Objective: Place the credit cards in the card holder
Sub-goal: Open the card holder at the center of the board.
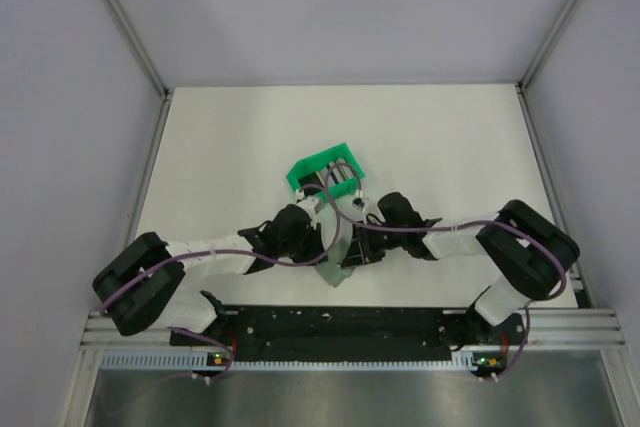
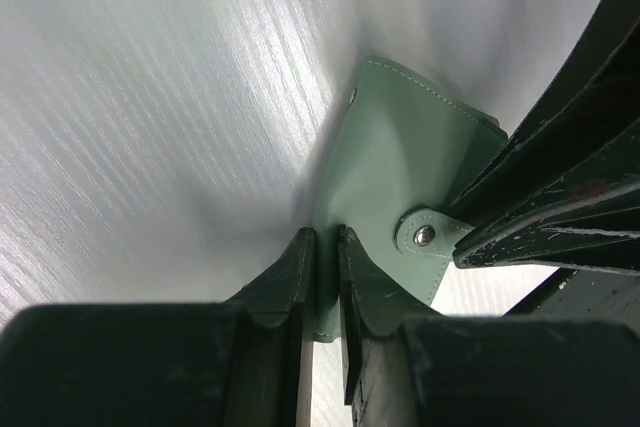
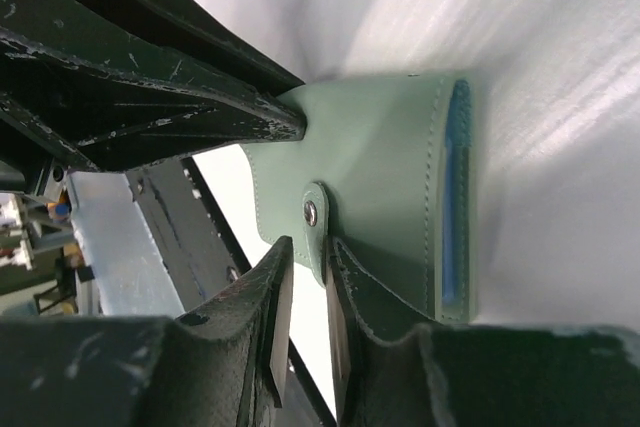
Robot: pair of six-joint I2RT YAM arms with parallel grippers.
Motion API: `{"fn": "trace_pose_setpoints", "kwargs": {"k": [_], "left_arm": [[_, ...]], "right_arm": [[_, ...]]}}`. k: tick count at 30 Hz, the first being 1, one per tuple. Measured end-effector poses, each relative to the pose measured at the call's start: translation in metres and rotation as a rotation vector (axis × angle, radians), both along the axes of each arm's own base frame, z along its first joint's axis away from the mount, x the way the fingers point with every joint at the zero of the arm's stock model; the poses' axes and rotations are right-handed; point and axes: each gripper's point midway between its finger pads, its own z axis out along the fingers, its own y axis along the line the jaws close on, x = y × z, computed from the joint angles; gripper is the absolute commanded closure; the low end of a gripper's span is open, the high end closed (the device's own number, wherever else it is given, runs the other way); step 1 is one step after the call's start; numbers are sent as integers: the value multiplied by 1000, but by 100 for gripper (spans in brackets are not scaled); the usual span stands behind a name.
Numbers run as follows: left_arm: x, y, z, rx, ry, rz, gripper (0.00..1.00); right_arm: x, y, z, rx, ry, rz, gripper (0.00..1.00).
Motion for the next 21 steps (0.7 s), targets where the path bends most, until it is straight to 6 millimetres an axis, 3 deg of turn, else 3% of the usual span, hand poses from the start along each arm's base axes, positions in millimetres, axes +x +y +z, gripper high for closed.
{"fn": "trace_pose_setpoints", "kwargs": {"k": [6, 21], "left_arm": [[0, 0, 0, 0, 1, 3, 100], [4, 1, -2, -10, 49, 106, 100]], "right_arm": [[-1, 8, -2, 21, 21, 41, 100], [-10, 12, 2, 117, -137, 83, 100]]}}
